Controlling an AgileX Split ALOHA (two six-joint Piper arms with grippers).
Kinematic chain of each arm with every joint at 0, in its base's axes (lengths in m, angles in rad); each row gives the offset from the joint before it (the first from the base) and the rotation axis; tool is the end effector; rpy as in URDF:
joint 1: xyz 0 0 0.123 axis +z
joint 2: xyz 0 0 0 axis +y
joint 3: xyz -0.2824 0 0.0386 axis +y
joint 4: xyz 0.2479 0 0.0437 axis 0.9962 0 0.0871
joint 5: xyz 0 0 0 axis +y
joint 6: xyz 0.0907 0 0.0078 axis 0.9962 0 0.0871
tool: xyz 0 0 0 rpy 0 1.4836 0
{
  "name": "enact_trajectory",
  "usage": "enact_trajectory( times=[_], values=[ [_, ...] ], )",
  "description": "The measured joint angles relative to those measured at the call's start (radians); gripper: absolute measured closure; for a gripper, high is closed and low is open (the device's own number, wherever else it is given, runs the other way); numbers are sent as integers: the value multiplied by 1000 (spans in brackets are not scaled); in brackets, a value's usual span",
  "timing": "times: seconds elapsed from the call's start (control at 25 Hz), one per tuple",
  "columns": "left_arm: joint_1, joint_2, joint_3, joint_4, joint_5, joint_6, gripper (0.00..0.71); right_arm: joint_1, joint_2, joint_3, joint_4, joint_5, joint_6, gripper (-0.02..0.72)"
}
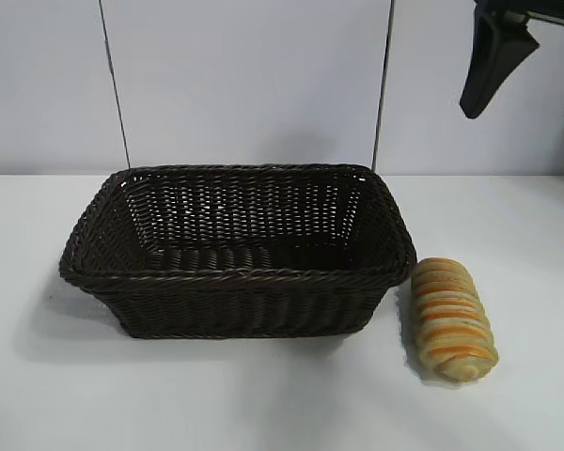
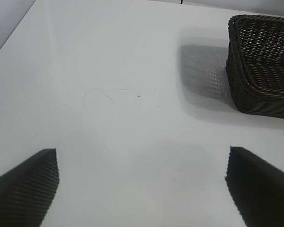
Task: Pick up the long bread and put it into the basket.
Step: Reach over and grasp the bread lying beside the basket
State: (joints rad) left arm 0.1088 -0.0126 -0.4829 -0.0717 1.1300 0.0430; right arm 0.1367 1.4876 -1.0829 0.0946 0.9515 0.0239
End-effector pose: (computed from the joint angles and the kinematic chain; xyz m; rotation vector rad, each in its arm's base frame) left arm -0.0073 -0.0067 0.2670 -0.0634 2.1149 0.0035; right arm 0.2835 0.0461 0.2635 -0.0989 2.8420 0.1557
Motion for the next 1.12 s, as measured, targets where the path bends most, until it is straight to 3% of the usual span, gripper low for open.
enact_trajectory(
  times=[0.12, 0.36, 0.6, 1.12],
  values=[
    [0, 0, 0, 0, 0, 0, 16, -3, -3, 57, -1, -50, 4, 3],
    [0, 0, 0, 0, 0, 0, 16, -68, -4, 179, 20, -227, 8, 3],
    [0, 0, 0, 0, 0, 0, 16, -80, -4, 260, 102, -365, -1, 11],
    [0, 0, 0, 0, 0, 0, 16, -80, 144, 262, 179, -458, -54, 20]
  ],
)
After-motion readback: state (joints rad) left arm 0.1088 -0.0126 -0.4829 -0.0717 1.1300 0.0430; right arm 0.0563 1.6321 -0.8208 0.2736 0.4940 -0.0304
